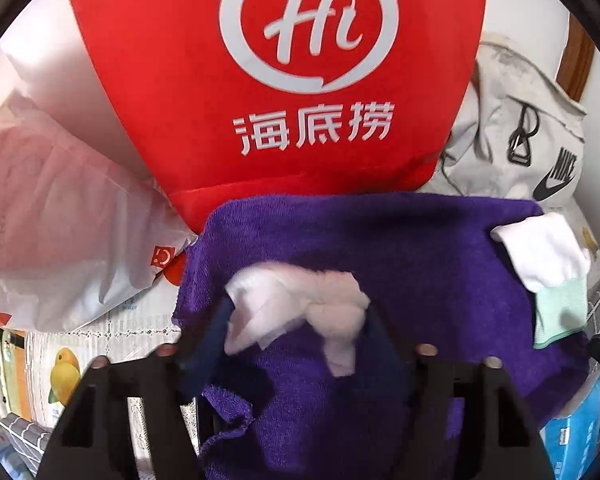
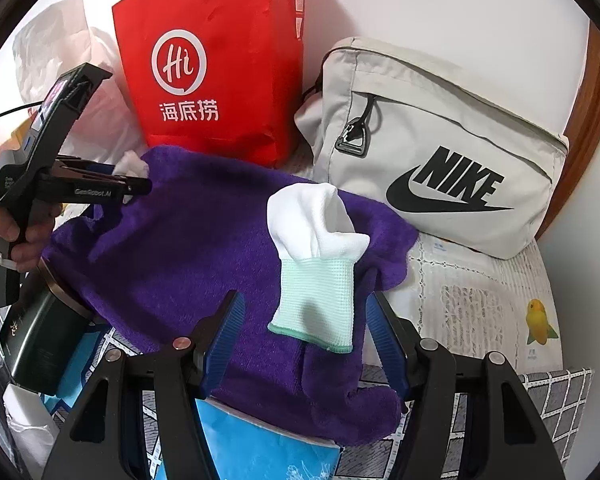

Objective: Organize soft objects
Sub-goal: 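Withdraw both open grippers from the purple towel back over the bed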

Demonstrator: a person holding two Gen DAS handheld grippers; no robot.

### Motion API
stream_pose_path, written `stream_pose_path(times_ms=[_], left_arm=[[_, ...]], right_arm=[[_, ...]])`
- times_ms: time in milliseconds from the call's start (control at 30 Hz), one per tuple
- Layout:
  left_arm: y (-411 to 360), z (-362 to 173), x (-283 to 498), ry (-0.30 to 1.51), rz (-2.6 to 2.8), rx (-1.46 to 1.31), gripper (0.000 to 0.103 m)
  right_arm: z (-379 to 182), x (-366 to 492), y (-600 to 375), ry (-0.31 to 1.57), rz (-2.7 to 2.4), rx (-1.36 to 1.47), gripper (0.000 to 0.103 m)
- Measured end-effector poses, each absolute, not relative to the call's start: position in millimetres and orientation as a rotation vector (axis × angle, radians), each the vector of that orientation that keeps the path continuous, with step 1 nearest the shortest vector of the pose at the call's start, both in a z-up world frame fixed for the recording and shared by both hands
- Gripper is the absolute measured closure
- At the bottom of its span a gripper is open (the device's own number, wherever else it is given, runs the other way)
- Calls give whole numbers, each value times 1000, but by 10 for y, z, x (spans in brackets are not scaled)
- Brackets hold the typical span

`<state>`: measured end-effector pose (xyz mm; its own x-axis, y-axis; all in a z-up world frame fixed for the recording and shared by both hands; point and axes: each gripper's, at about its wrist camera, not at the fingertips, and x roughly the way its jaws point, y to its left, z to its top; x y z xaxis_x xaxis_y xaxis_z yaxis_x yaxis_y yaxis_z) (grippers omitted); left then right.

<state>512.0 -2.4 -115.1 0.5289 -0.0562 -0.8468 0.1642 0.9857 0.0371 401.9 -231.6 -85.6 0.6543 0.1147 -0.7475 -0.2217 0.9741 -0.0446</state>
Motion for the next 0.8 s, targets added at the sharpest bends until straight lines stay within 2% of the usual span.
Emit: stream_pose_path(times_ms=[367,800], left_arm=[[-10,-1010,4822,994,-31,201,35],[75,-603,3858,927,-54,178,35]], right_arm=[[-752,3886,-2267,827,199,-128,40],[-723,3430,-2185,902,184,-68,40]])
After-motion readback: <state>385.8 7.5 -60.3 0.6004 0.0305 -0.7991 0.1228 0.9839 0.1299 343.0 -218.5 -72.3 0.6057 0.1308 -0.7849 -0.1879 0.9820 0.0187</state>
